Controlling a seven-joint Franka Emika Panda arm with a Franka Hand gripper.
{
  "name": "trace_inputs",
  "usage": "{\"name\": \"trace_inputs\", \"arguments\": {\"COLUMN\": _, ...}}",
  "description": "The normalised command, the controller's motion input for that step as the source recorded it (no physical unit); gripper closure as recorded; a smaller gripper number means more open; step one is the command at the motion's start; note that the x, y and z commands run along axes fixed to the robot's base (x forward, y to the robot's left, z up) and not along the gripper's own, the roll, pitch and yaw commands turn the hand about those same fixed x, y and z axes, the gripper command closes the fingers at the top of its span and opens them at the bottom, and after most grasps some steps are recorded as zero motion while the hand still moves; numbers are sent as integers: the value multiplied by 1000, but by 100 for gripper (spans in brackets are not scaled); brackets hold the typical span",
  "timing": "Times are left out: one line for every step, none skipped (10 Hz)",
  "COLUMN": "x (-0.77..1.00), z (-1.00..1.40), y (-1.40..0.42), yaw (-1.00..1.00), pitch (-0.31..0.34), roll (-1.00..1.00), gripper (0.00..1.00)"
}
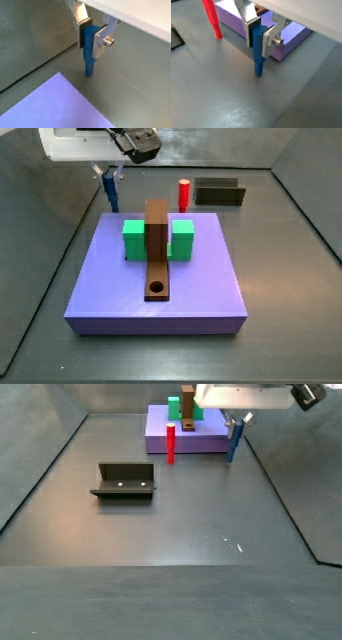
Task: Pick up the blue object. Move up. Move to above the board. Insert the blue object.
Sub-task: Pick up the blue object, then move up.
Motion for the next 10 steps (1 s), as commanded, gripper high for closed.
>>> {"name": "trace_inputs", "arguments": {"x": 0, "z": 0, "y": 0, "yaw": 0, "pitch": 0, "roll": 0, "gripper": 100}}
{"name": "trace_inputs", "arguments": {"x": 0, "z": 0, "y": 0, "yaw": 0, "pitch": 0, "roll": 0, "gripper": 100}}
{"name": "trace_inputs", "arguments": {"x": 0, "z": 0, "y": 0, "yaw": 0, "pitch": 0, "roll": 0, "gripper": 100}}
{"name": "trace_inputs", "arguments": {"x": 0, "z": 0, "y": 0, "yaw": 0, "pitch": 0, "roll": 0, "gripper": 100}}
{"name": "trace_inputs", "arguments": {"x": 0, "z": 0, "y": 0, "yaw": 0, "pitch": 0, "roll": 0, "gripper": 100}}
{"name": "trace_inputs", "arguments": {"x": 0, "z": 0, "y": 0, "yaw": 0, "pitch": 0, "roll": 0, "gripper": 100}}
{"name": "trace_inputs", "arguments": {"x": 0, "z": 0, "y": 0, "yaw": 0, "pitch": 0, "roll": 0, "gripper": 100}}
{"name": "trace_inputs", "arguments": {"x": 0, "z": 0, "y": 0, "yaw": 0, "pitch": 0, "roll": 0, "gripper": 100}}
{"name": "trace_inputs", "arguments": {"x": 0, "z": 833, "y": 0, "yaw": 0, "pitch": 0, "roll": 0, "gripper": 100}}
{"name": "trace_inputs", "arguments": {"x": -25, "z": 787, "y": 29, "yaw": 20, "pitch": 29, "roll": 3, "gripper": 100}}
